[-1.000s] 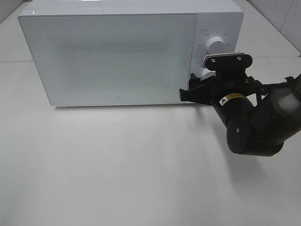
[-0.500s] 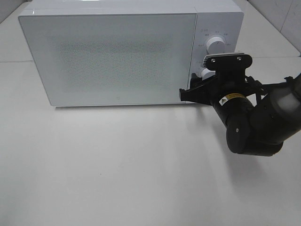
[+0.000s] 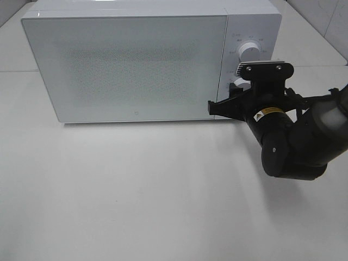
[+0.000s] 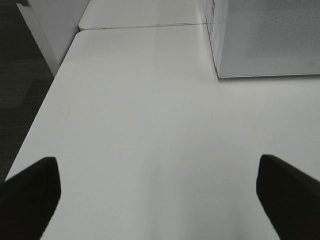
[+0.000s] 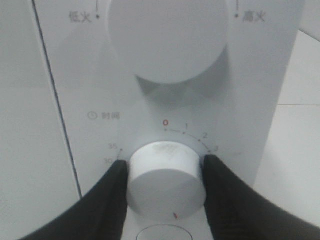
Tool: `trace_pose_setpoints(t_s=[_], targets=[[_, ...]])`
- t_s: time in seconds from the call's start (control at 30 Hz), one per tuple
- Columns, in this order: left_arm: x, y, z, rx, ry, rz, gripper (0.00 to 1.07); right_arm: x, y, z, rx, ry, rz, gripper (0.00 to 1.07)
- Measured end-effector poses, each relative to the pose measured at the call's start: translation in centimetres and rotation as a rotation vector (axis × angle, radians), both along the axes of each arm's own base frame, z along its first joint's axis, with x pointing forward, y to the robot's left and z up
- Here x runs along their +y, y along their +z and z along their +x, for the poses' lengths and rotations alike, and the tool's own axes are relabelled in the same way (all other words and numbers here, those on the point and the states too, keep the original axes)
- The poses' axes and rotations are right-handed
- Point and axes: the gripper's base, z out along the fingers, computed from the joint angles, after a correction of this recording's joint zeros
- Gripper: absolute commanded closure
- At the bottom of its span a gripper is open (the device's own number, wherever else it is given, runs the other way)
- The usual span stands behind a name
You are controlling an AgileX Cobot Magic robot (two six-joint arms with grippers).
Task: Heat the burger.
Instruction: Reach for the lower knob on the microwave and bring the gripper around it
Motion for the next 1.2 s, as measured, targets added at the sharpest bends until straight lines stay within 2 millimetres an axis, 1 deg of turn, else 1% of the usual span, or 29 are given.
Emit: trace_pose_setpoints(t_s=[0.2,0.27,0.3,0.37,0.4,0.43,0.47,0.5,0.53,0.57,0.63,0.67,0.7,0.73,0.77,0.8,0.83,0.87,0.9,1.0,1.07,1.2], targets=[[0.0,0.0,0.0,0.0,0.0,0.0,0.06,0.0,0.0,0.0,0.001,-0.004,0.021,0.89],[0.0,0.0,0.0,0.0,0.0,0.0,0.06,0.02,0.0,0.0,0.003,-0.017,0.091,0.89],[0.0,0.0,0.0,0.0,0.0,0.0,0.06,0.02,0.0,0.0,0.003,-0.017,0.091,0.89],[0.0,0.0,0.0,0.0,0.0,0.0,0.06,0.06,0.01,0.0,0.012,-0.059,0.3,0.88],[0.0,0.0,0.0,0.0,0.0,0.0,0.06,0.06,0.01,0.0,0.012,-0.059,0.3,0.88],[0.0,0.0,0.0,0.0,0.0,0.0,0.06,0.06,0.01,0.0,0.016,-0.075,0.374,0.88],[0.0,0.0,0.0,0.0,0.0,0.0,0.06,0.06,0.01,0.0,0.023,-0.11,0.54,0.88],[0.0,0.0,0.0,0.0,0.0,0.0,0.06,0.06,0.01,0.0,0.023,-0.11,0.54,0.88],[0.0,0.0,0.0,0.0,0.0,0.0,0.06,0.06,0.01,0.0,0.026,-0.126,0.613,0.88],[0.0,0.0,0.0,0.0,0.0,0.0,0.06,0.06,0.01,0.0,0.026,-0.126,0.613,0.88],[0.0,0.0,0.0,0.0,0.0,0.0,0.06,0.06,0.0,-0.04,0.044,-0.204,0.984,0.88],[0.0,0.0,0.0,0.0,0.0,0.0,0.06,0.06,0.0,-0.04,0.044,-0.204,0.984,0.88],[0.0,0.0,0.0,0.0,0.0,0.0,0.06,0.07,0.0,-0.06,0.048,-0.222,1.082,0.88],[0.0,0.0,0.0,0.0,0.0,0.0,0.06,0.07,-0.01,-0.1,0.057,-0.259,1.265,0.87],[0.0,0.0,0.0,0.0,0.0,0.0,0.06,0.07,-0.01,-0.1,0.057,-0.259,1.265,0.87],[0.0,0.0,0.0,0.0,0.0,0.0,0.06,0.07,0.01,-0.1,0.062,-0.289,1.406,0.86],[0.0,0.0,0.0,0.0,0.0,0.0,0.06,0.07,0.01,-0.1,0.062,-0.289,1.406,0.86],[0.0,0.0,0.0,0.0,0.0,0.0,0.06,0.06,0.02,-0.09,0.064,-0.299,1.458,0.86],[0.0,0.0,0.0,0.0,0.0,0.0,0.06,0.06,0.04,-0.09,0.067,-0.32,1.56,0.86],[0.0,0.0,0.0,0.0,0.0,0.0,0.06,0.06,0.04,-0.09,0.069,-0.328,1.599,0.85],[0.0,0.0,0.0,0.0,0.0,0.0,0.06,0.05,0.05,-0.09,0.071,-0.343,1.664,0.84],[0.0,0.0,0.0,0.0,0.0,0.0,0.06,0.05,0.05,-0.09,0.071,-0.346,1.678,0.82]])
